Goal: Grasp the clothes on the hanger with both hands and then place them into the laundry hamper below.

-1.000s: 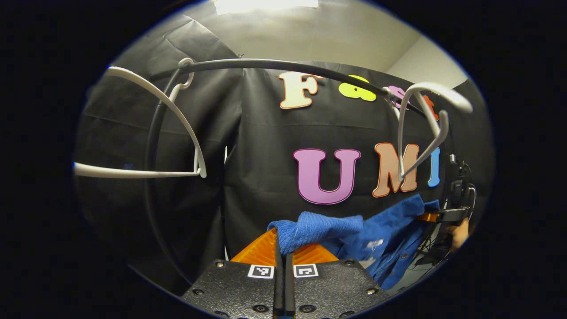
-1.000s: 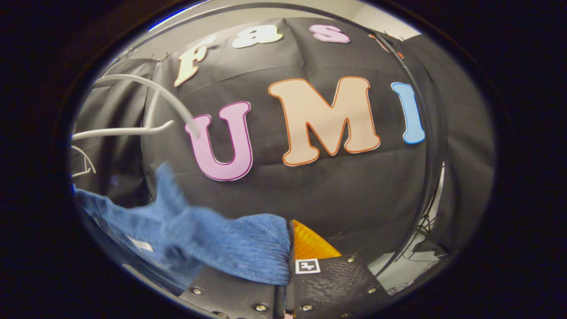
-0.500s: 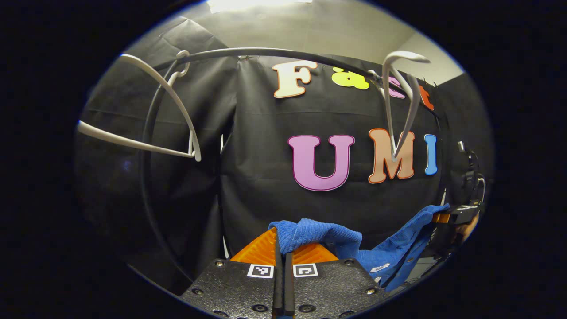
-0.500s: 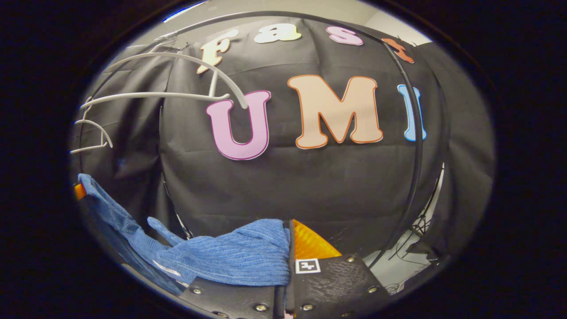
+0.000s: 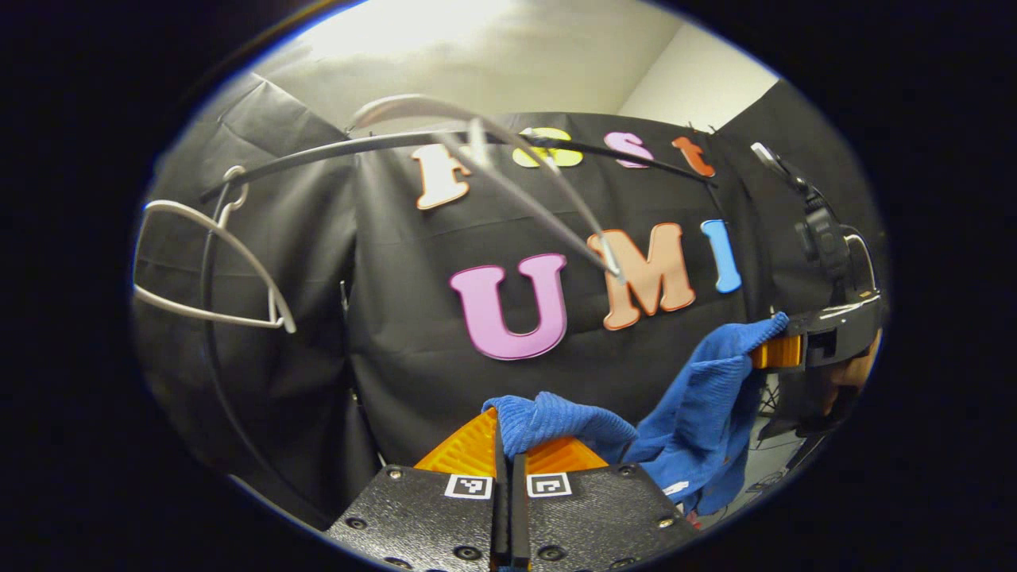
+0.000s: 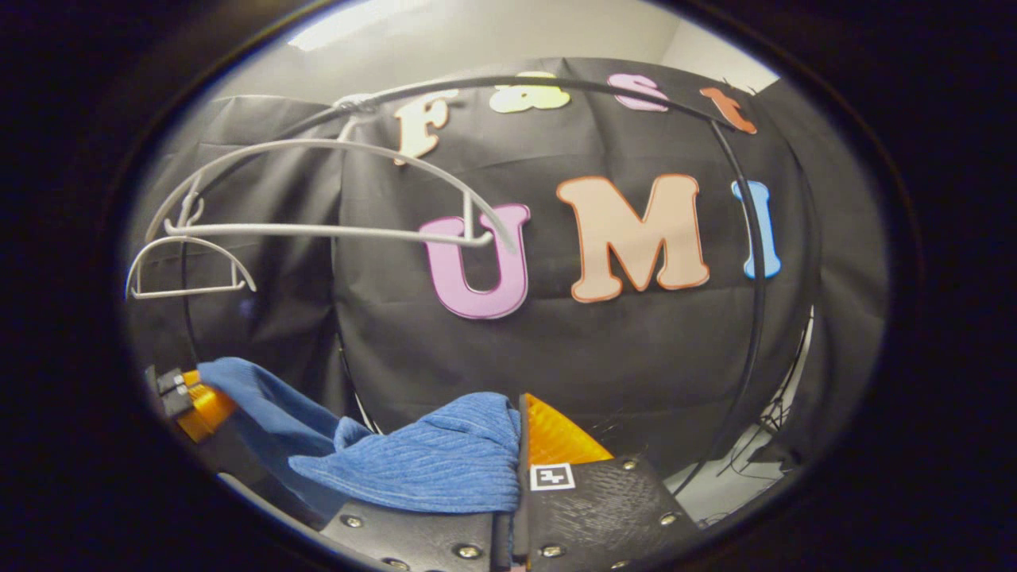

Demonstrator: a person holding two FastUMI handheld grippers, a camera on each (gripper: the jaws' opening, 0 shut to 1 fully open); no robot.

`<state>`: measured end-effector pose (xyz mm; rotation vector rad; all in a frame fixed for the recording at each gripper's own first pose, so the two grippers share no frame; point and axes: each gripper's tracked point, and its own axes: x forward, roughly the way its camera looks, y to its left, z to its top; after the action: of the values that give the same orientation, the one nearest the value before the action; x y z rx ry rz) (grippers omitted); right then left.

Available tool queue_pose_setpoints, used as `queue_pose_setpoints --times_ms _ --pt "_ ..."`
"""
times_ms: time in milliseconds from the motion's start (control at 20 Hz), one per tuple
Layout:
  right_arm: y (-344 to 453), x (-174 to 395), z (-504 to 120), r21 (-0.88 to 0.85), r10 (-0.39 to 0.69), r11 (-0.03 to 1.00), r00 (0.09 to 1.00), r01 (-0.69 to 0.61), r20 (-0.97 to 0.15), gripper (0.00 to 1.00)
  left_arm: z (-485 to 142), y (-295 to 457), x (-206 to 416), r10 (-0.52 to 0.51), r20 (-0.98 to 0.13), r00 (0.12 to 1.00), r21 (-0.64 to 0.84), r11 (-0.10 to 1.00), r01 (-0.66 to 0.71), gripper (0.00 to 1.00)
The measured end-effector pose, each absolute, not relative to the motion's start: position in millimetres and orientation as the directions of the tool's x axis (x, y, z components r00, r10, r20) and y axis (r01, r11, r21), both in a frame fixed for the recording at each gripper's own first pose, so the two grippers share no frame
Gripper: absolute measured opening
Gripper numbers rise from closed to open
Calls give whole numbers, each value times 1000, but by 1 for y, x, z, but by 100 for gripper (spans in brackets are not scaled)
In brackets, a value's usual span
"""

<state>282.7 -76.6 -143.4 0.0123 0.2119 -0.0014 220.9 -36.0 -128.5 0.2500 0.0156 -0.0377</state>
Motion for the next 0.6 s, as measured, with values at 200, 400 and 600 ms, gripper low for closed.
queue_pose_setpoints --times_ms 200,400,600 --pt "-85 261 -107 8 -51 999 985 53 -167 5 -110 -65 224 -71 1 997 149 986 70 2" --pt "-98 251 -83 -8 -146 989 979 147 -144 5 -97 -84 234 -75 -22 997 61 995 76 2" --pt "-98 250 -66 -23 -160 987 982 159 -100 5 -82 -103 244 -86 16 996 58 995 85 2"
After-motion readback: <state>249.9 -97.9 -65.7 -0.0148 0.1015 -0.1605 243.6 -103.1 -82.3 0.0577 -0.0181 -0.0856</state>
